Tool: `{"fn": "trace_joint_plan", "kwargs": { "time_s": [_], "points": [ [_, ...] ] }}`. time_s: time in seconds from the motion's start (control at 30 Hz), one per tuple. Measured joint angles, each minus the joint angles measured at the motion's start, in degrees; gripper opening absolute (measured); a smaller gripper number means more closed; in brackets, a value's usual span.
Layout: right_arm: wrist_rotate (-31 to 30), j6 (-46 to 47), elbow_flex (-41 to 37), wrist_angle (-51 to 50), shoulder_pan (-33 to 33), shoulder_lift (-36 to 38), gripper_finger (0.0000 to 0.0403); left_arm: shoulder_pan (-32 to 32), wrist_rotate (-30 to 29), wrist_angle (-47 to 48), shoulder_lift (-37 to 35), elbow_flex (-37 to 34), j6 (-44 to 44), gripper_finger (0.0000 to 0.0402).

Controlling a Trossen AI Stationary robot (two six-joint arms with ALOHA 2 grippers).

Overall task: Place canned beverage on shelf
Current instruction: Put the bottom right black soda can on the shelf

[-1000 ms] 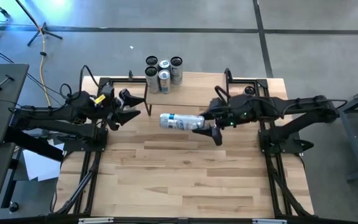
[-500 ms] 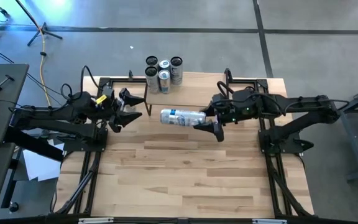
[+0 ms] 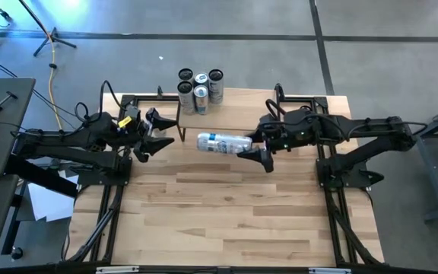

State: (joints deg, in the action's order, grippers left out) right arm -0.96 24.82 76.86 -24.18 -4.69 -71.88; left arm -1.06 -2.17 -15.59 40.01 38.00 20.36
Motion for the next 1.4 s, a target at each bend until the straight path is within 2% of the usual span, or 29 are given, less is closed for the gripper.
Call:
{"fn": "trace_joint_plan", "kwargs": {
  "time_s": [0.13, 0.23, 0.37, 0.53, 0.63, 0.9, 1.1, 1.23, 1.3, 1.4],
  "points": [
    [-0.1, 3.37, 0.31, -1.96, 1.12, -0.04, 0.0246, 0.0, -0.06, -0.03, 0.0, 0.0, 0.55, 0.0314],
    [-1.12, 4.27, 4.33, -8.85, 3.02, -1.2, 0.0246, 0.02, -0.48, -0.07, 0.0, 0.0, 0.56, 0.0314],
    [-4.76, 3.68, 14.65, -26.84, 6.36, -6.64, 0.0246, 0.0, -1.93, -0.21, 0.3, 0.0, 0.54, 0.0314],
    [-5.43, 3.68, 31.91, -47.9, 11.59, -18.14, 0.0246, 0.02, -1.93, -0.22, 1.58, 0.0, 0.54, 0.0314],
    [-5.74, 1.94, 40.04, -57.09, 14.12, -25.7, 0.0246, 0.02, -1.95, -0.12, 2.71, 0.0, 0.54, 0.0314],
    [-5.89, -2.82, 55.68, -65.69, 17.67, -38.37, 0.0246, 0.02, -3.83, -0.27, 7.86, 0.0, 0.78, 0.0314],
    [-2.8, -2.23, 57.58, -65.64, 19.45, -40.02, 0.0246, 0.02, -5.78, -0.07, 15.17, 0.1, -1.99, 0.0309],
    [-1.93, -2.38, 56.96, -65.94, 20.08, -40.32, 0.0246, 0.03, -9.12, 4.73, 21.97, 4.23, -4.33, 0.0268],
    [-1.94, -2.65, 56.99, -65.72, 20.14, -40.18, 0.0246, 0.07, -12.01, 7.42, 25.53, 7.55, -6.9, 0.0229],
    [-1.81, -2.51, 56.98, -65.86, 20.09, -40.22, 0.0246, 0.11, -17.77, 9.92, 30.39, 12.23, -10.76, 0.0147]
  ]
}}
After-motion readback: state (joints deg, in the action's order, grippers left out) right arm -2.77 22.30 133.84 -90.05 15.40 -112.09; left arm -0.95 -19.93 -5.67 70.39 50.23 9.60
